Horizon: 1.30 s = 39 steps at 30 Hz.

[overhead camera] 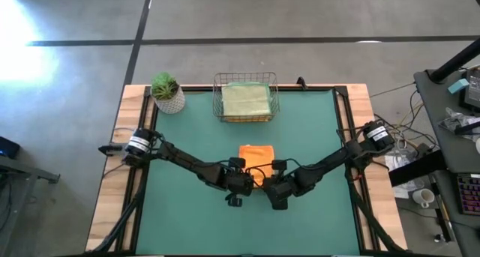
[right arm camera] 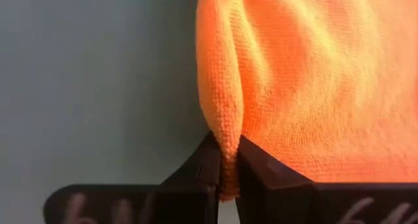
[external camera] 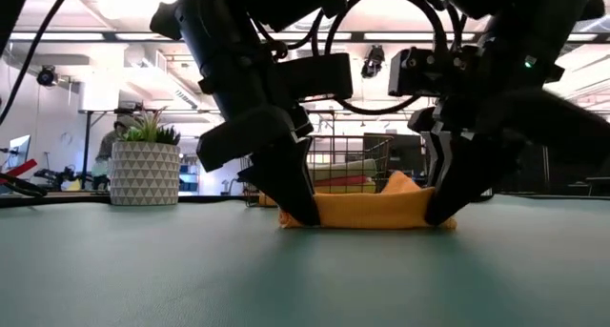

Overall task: Fold microfiber towels
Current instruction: Put the orange microfiber cloth into the wire basket

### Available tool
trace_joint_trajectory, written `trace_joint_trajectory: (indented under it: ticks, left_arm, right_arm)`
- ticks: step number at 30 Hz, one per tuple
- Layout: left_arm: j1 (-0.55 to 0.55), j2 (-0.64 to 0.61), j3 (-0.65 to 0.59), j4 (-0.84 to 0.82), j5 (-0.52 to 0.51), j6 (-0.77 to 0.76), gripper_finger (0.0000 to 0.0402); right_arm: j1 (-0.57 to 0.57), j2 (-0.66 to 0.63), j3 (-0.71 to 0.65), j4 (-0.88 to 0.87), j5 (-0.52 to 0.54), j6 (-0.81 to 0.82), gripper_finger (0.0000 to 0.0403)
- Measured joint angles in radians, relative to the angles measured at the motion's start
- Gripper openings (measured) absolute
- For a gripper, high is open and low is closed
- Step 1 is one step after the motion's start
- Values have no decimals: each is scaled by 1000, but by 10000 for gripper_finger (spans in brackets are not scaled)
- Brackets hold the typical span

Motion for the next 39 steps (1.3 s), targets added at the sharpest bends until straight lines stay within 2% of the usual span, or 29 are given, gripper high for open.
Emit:
trace_joint_trajectory:
  ticks: [4,10,16,21,30,33,39]
  left_arm:
    - [1,-15,27,-50,32,-27,10]
    - [-1,-102,82,-132,109,-53,10]
    - [0,-193,126,-256,108,-53,11]
    - [7,-265,136,-274,105,-53,11]
    - [83,-400,181,-360,-35,-8,11]
    - [123,-453,186,-369,-63,59,11]
    - [216,-519,199,-358,-215,244,11]
  right_arm:
    - [0,-1,65,-68,-41,-1,13]
    - [0,-3,198,-253,-33,-38,13]
    - [-6,-47,274,-318,-17,-95,12]
    - [-28,-128,333,-380,40,-117,12]
    - [-168,-279,408,-404,46,-147,12]
    - [-223,-308,438,-407,47,-178,12]
    - [-348,-319,527,-395,51,-266,12]
